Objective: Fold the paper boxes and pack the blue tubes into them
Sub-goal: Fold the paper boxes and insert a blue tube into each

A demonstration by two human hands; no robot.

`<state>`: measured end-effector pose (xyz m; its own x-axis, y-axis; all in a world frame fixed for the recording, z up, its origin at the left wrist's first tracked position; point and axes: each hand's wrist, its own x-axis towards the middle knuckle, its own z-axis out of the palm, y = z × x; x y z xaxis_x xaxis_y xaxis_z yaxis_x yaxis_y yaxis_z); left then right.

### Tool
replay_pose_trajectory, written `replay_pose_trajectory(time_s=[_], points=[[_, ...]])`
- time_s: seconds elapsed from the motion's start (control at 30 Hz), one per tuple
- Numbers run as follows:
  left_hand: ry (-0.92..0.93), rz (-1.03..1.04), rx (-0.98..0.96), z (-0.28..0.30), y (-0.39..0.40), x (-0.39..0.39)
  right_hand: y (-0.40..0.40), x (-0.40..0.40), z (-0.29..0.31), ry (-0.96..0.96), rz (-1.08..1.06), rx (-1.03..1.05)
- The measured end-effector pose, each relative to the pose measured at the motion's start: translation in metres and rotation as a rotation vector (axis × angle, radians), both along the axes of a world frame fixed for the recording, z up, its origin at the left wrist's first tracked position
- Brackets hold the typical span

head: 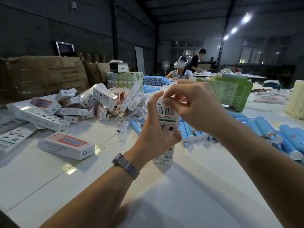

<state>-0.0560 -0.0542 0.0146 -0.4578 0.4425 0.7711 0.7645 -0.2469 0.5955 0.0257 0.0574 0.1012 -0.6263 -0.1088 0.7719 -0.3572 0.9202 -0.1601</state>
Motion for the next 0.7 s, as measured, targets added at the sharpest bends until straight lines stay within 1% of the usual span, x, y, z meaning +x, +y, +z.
replay_pose_trajectory(time_s=[0.13, 0.2, 0.3, 0.4, 0.53, 0.7], points=[[0.018, 0.010, -0.013, 0.000, 0.001, 0.000, -0.001, 0.004, 0.005, 0.005, -0.044, 0.081], [0.019, 0.011, -0.013, 0.000, 0.001, 0.000, -0.002, 0.004, 0.005, -0.004, -0.055, 0.070], [0.018, 0.011, -0.008, -0.001, 0.001, 0.000, -0.004, 0.002, 0.003, -0.038, -0.013, -0.021], [0.027, 0.030, 0.041, -0.002, 0.003, -0.001, -0.003, -0.003, -0.003, -0.067, 0.029, -0.118], [0.017, 0.054, 0.105, -0.004, 0.006, -0.004, -0.001, -0.008, -0.014, -0.015, 0.059, -0.179], [0.005, 0.055, 0.117, -0.006, 0.006, -0.004, 0.009, -0.012, -0.024, -0.015, 0.143, -0.442]])
